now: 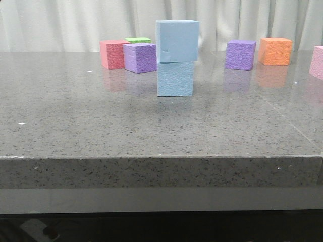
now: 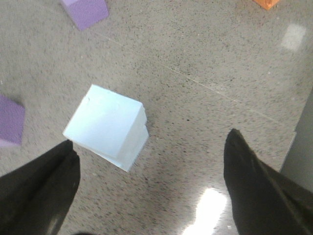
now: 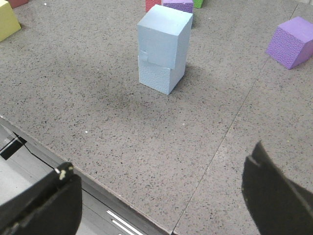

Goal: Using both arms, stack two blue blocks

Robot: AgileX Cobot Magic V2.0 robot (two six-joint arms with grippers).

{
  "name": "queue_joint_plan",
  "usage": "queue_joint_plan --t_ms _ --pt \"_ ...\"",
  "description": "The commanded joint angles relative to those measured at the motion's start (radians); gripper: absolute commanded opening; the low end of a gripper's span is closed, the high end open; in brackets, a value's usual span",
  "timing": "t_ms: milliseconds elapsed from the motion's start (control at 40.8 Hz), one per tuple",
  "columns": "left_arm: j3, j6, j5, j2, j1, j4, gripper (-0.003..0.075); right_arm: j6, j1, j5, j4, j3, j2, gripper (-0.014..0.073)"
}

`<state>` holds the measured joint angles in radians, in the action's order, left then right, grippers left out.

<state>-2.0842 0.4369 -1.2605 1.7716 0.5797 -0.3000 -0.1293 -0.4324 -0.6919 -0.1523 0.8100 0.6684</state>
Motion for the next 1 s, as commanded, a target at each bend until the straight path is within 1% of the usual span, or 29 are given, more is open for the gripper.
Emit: queue_joint_plan --t_ms 0,98,220,294,367,416,563,661,710,784,980 --pt "-0.030 -0.137 -0.014 -0.070 0.005 0.021 0.0587 -0.010 0.003 0.066 -0.009 0.028 -0.002 0.0664" --pt "-0.021 -0.286 -0.014 -0.097 0.005 0.110 0.0587 -0.010 0.003 0.064 -0.010 0.028 -0.002 0.0664" --pt "0.049 -0.356 -0.014 -0.170 0.010 0.155 0.0587 -0.010 0.003 0.035 -0.009 0.028 -0.002 0.0664" --pt "0.154 -0.371 -0.006 -0.245 0.024 0.158 0.0587 -0.010 0.003 0.005 -0.005 0.028 -0.002 0.0664" --pt "0.286 -0.379 0.045 -0.330 0.044 0.176 0.0585 -0.010 0.003 -0.015 -0.002 0.028 -0.002 0.0664" --pt "0.387 -0.384 0.102 -0.397 0.052 0.187 0.0585 -0.010 0.003 -0.026 0.007 0.028 -0.002 0.0664" --pt "0.654 -0.399 0.204 -0.587 0.055 0.210 0.0585 -0.009 0.003 -0.047 0.046 0.034 -0.004 0.0664" --pt "0.806 -0.454 0.251 -0.718 0.049 0.267 0.0585 -0.009 0.003 -0.110 0.047 0.061 -0.005 0.0664" --pt "0.863 -0.475 0.275 -0.774 0.049 0.300 0.0585 -0.004 0.003 -0.156 0.048 0.072 -0.011 0.0664" --pt "0.957 -0.490 0.315 -0.872 0.049 0.311 0.0585 0.024 0.003 -0.184 0.048 0.071 -0.032 0.0664" --pt "1.120 -0.490 0.396 -1.075 0.049 0.300 0.0585 0.036 0.003 -0.178 0.051 0.034 -0.163 0.0664"
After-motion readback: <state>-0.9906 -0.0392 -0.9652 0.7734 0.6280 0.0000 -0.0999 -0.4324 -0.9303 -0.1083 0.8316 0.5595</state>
